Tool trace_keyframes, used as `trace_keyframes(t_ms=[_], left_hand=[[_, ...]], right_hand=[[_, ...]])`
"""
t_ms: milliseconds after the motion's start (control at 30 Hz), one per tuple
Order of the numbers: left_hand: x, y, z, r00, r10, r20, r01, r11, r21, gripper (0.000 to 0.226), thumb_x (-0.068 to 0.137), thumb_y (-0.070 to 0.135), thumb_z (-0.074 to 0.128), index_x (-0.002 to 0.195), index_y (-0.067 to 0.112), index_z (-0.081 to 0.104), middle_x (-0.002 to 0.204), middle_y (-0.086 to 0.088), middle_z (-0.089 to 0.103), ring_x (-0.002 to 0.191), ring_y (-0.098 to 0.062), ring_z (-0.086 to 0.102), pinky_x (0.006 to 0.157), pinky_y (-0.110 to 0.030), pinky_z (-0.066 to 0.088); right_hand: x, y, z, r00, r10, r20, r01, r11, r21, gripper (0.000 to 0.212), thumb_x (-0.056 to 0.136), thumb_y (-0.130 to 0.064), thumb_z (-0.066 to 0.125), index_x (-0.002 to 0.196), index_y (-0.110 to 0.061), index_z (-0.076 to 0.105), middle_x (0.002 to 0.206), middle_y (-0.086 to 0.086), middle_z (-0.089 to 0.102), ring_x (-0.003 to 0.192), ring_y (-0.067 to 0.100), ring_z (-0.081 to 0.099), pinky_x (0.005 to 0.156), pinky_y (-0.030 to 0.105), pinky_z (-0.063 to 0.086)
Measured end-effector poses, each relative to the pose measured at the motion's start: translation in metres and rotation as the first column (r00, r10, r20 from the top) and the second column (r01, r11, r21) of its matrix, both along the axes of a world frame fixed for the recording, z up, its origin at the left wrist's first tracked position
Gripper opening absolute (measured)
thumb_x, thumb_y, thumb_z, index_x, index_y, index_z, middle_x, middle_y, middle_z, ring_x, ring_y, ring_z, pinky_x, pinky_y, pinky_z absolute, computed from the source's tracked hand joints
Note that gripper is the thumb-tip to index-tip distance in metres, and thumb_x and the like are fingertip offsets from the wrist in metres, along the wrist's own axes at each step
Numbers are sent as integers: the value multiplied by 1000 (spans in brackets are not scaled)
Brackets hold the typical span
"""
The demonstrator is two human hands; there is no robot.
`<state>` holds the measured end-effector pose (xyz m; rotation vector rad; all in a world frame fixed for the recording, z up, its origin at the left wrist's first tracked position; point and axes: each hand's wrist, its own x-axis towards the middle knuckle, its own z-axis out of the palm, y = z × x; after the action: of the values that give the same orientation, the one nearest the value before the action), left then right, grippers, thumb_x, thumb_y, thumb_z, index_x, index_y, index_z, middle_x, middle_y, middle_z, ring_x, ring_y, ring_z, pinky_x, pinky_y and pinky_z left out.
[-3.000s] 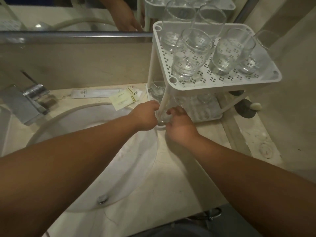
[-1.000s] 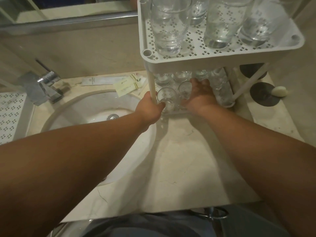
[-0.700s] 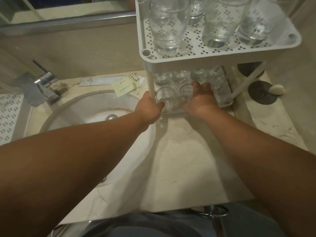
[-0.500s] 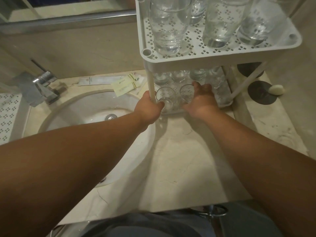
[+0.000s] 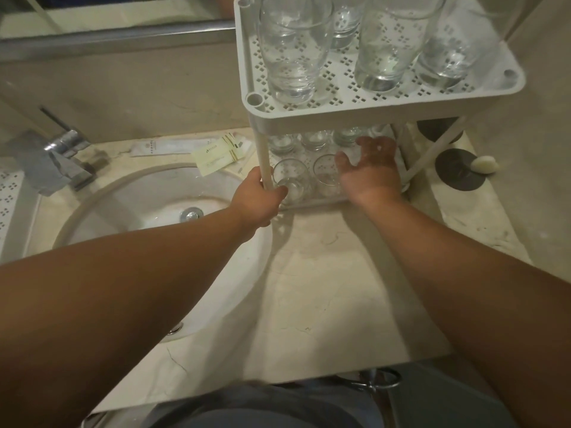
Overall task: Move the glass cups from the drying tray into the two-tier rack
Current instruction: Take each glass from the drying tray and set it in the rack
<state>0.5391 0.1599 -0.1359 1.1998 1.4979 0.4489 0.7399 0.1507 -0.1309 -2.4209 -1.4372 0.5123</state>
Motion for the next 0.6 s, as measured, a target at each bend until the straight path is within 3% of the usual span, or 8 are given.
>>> trace_keyframes(t_ms=[67,100,200,333,500,600], left_hand=[[1,-1,2,1000,11,24,-11,1000,-16,32,96,23,58,121,33,40,101,-4,60,82,-24,61,70,-37,50],[1,-1,2,999,18,35,-17,1000,-24,32,96,22,58,120,32,40,98,-3,59,81,-24,59,70,-37,48],[1,0,6,999,20,38,-18,999,-41,35,96,21,59,126,30,42,97,-2,60,80,-23,60,68,-37,47],[-4,3,10,1000,-9,8,9,998,-60,46,93,16,62,134,27,44,108,-7,65,81,-22,65,67,-34,51],[-7,4,12,999,-41,-9,40,996,-82,51,92,11,64,136,28,44,106,-2,64,87,-22,65,76,-36,56],[-7,4,12,1000,-31,1,31,996,-85,52,92,11,63,138,26,43,105,-3,64,87,-21,63,74,-35,53]], right_hand=[[6,3,1,999,28,39,-25,997,-78,76,83,-69,15,144,-28,37,156,5,21,139,29,30,108,39,32],[9,5,0,999,23,41,-19,995,-94,75,84,-67,15,143,-27,38,155,6,24,138,29,30,108,40,31],[21,8,0,999,-7,33,9,999,-48,48,99,-38,37,142,-16,40,151,10,31,136,29,36,110,38,31],[31,12,3,1000,-12,17,12,1000,2,46,95,-12,47,140,-14,43,149,10,36,137,31,37,112,37,32],[38,22,1,998,37,43,-34,998,-51,43,93,-15,51,137,-15,51,145,12,41,136,31,39,111,36,33],[37,23,2,997,38,68,-33,997,-64,42,94,-19,51,135,-14,51,142,13,41,133,33,40,108,38,36]])
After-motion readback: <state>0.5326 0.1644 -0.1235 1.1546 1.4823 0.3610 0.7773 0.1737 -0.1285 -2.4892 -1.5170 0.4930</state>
